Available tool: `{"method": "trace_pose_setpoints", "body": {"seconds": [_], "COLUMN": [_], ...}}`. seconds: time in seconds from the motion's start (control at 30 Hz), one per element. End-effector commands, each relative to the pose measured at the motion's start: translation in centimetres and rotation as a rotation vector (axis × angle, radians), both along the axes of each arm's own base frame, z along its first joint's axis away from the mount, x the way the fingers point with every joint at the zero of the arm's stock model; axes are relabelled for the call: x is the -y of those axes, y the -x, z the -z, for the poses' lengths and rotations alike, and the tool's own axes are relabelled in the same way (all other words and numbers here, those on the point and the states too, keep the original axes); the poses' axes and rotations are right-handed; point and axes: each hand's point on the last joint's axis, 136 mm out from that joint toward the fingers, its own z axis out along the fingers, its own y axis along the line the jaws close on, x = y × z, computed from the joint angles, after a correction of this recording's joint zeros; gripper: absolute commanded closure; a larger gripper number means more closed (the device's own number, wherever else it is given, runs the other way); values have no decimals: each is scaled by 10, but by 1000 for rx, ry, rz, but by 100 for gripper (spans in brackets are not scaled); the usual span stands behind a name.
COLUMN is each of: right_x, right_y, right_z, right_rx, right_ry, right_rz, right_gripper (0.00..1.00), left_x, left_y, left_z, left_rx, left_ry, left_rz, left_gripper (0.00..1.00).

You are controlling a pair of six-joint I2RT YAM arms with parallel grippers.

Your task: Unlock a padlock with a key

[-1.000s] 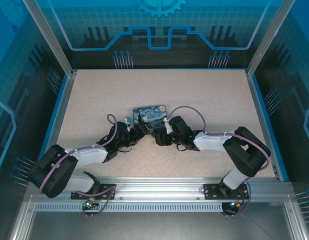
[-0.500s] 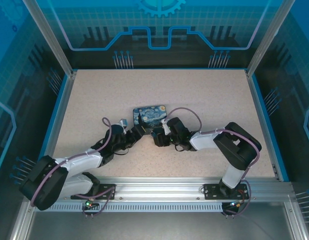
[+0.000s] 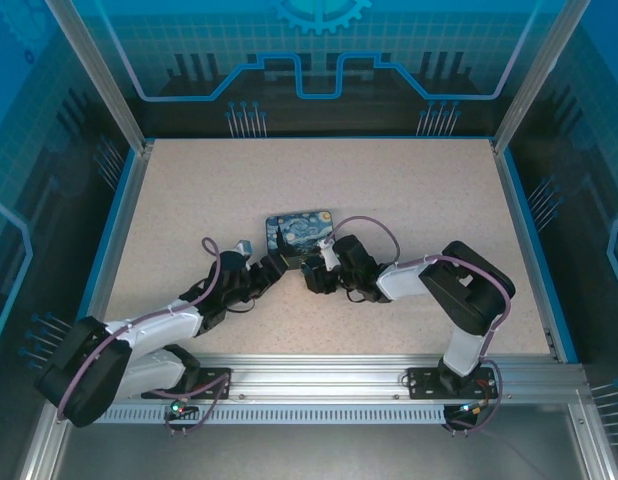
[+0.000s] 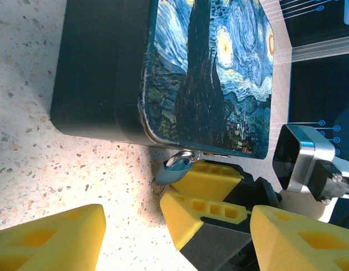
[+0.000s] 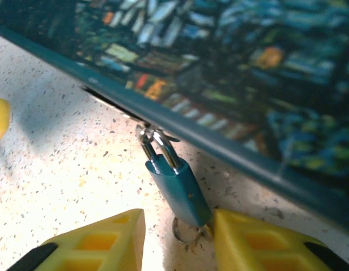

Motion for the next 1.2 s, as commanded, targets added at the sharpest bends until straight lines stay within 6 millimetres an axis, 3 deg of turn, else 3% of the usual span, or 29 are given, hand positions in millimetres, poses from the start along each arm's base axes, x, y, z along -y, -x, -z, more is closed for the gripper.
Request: {"method": "trace_pose_setpoints", "body": {"seconds": [0.0, 0.23, 0.47, 0.83, 0.97, 1.17], "right_x": [-10, -12, -9, -6, 6, -4], "right_y": [2, 4, 7, 12, 7, 4], "right_z": [-9, -18, -24, -27, -20, -16], "right_rx": [20, 11, -18, -110, -76, -85], "right_ry": [-48, -72, -90, -115, -66, -83], "right_rz": [-43, -43, -16, 9, 63, 36], "right_gripper": [70, 90, 96, 94, 81, 72], "left_x": [-6, -5, 7, 36, 31, 26], "left_y": [2, 6, 5, 1, 1, 3], "left_z": [5, 7, 3, 10, 11, 8], "left_rx": [5, -3, 1, 11, 14, 19], "left_ry": [-35, -31, 5, 15, -5, -23], "left_rz": [-3, 12, 43, 100, 83, 75], "left_gripper": [30, 30, 31, 43, 43, 42]}}
